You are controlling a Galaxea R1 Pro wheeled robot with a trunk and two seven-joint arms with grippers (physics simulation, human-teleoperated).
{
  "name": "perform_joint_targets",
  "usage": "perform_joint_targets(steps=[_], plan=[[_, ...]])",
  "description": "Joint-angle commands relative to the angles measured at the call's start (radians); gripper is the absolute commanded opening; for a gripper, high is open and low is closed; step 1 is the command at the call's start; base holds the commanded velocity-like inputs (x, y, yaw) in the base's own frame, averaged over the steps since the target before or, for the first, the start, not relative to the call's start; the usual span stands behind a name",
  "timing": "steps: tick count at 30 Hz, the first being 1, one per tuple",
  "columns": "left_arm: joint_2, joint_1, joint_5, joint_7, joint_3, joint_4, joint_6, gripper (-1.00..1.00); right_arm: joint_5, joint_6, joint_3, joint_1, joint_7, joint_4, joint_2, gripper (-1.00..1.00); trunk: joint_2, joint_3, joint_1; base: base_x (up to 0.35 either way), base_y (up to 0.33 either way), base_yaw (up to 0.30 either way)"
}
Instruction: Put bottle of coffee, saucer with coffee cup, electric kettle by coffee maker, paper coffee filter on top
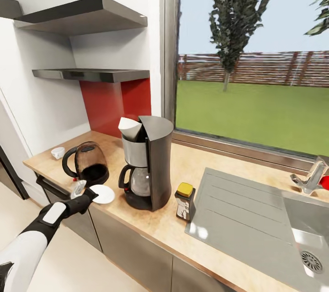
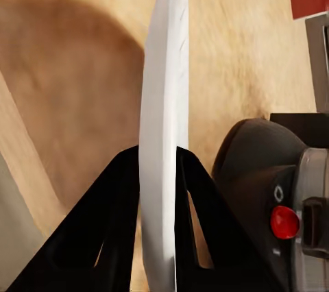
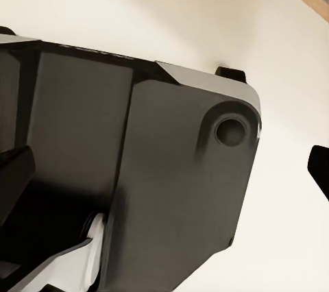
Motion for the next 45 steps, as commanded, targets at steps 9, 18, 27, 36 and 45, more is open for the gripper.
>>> perform_joint_targets(steps=[9, 18, 27, 36, 45], plan=[[-0.023, 0.017, 0.001, -0.001, 0.008, -0.001, 0.003, -1.0, -0.006, 0.006, 0.008, 0.0, -0.002, -0.002, -0.001, 1.0, -0.002, -0.002, 0.001, 0.108, 0.0, 0.0], [-0.024, 0.025, 0.002, -0.001, 0.008, -0.002, 0.002, -1.0, -0.007, 0.006, 0.008, 0.0, -0.002, -0.002, -0.001, 1.0, -0.002, -0.002, 0.001, 0.01, 0.0, 0.0], [-0.024, 0.025, 0.004, -0.001, 0.008, -0.003, 0.002, -1.0, -0.007, 0.006, 0.008, 0.0, -0.002, -0.002, -0.001, 1.0, -0.002, -0.002, 0.001, 0.091, 0.0, 0.0], [-0.024, 0.025, 0.005, -0.003, 0.006, -0.003, 0.002, -1.0, -0.006, 0.006, 0.008, 0.0, -0.002, -0.002, -0.001, 1.0, -0.002, -0.002, 0.001, 0.002, 0.0, 0.0], [-0.03, 0.025, 0.006, -0.009, 0.006, -0.003, 0.006, -1.0, -0.007, 0.007, 0.008, 0.0, -0.002, -0.002, -0.001, 1.0, -0.002, -0.002, 0.001, 0.0, 0.0, 0.0]])
